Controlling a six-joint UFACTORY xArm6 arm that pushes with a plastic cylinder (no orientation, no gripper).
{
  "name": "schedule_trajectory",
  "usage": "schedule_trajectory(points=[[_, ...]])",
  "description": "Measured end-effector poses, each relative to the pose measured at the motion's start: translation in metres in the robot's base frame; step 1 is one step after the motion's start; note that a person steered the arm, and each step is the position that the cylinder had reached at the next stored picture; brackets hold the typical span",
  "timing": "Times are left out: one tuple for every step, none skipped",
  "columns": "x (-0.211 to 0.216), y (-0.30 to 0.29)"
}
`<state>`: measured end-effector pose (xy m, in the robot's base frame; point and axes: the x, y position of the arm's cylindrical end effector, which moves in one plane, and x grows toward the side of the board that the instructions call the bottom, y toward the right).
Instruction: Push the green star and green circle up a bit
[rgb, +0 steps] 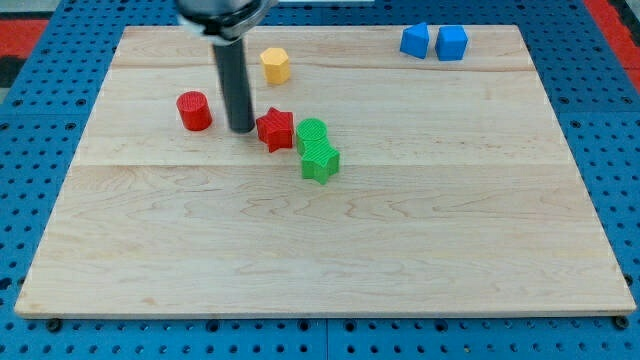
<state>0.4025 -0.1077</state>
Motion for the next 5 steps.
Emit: schedule_trajectory(points=[[0.058, 0.007], [0.076, 0.061], [0.059, 0.105], [0.039, 0.114], [0.030, 0.128]])
